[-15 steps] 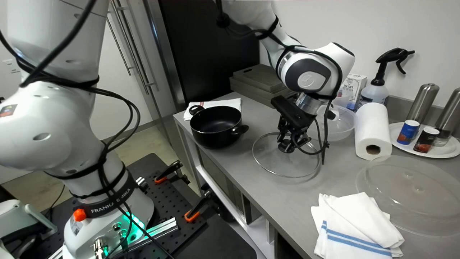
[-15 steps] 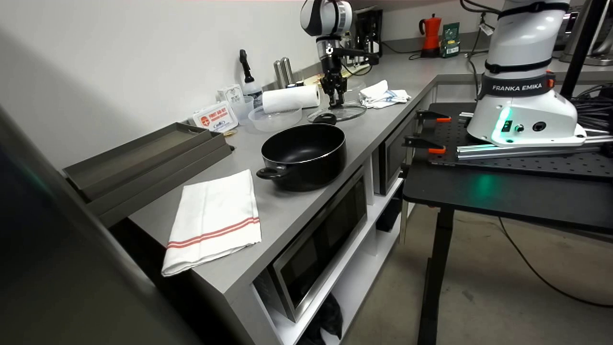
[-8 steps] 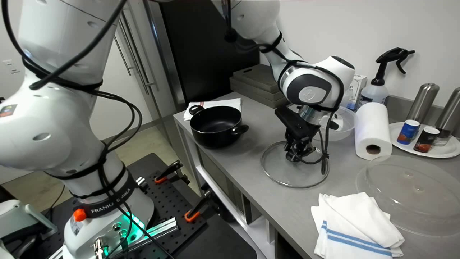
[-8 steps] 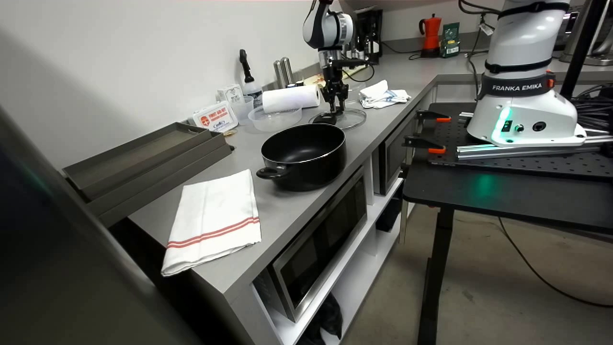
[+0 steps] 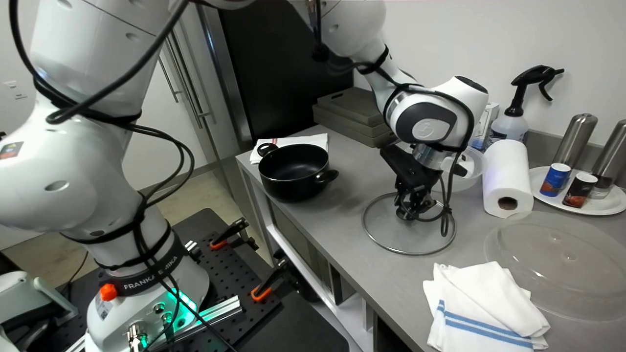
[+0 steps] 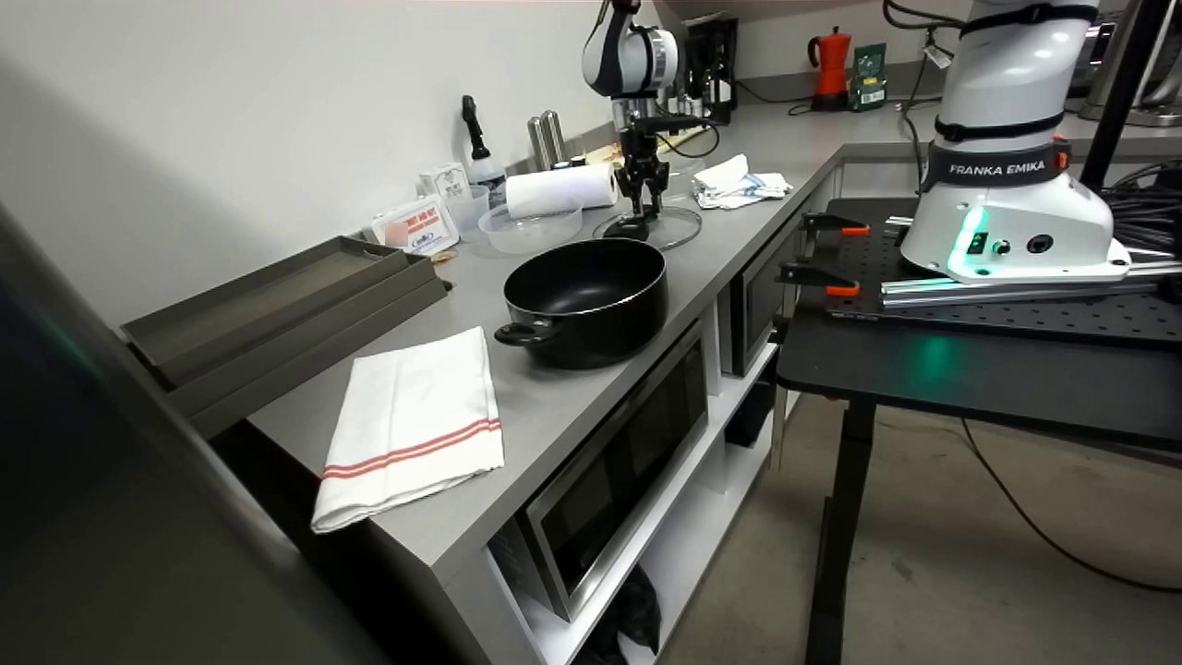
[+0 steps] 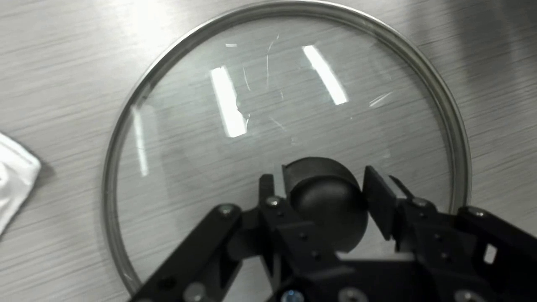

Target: Pick up the lid and put it on the counter

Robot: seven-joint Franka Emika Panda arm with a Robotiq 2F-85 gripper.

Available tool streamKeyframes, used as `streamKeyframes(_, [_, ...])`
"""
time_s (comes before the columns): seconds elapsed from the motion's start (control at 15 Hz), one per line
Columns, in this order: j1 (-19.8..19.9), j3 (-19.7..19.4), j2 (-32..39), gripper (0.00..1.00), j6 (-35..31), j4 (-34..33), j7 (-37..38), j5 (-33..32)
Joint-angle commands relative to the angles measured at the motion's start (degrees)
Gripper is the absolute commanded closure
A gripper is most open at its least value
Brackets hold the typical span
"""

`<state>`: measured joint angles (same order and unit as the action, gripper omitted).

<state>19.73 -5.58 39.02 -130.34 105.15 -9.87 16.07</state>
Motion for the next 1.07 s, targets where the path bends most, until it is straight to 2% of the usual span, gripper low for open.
streamKeyframes(0.0, [-0.4,-0.3,0.2,0.21,-0.1,-1.2,1.8,-0.7])
streamKeyframes(0.2, [-0.3,-0.2,-0.4,0.0,0.0,-1.2,1.8,-0.6])
streamKeyframes(0.47, [-0.5,-0.1,-3.1,0.0,-0.3,0.5,1.2,-0.7])
streamKeyframes(1.0, [-1.6,-1.2,-14.8,0.0,0.6,6.8,1.3,-2.5])
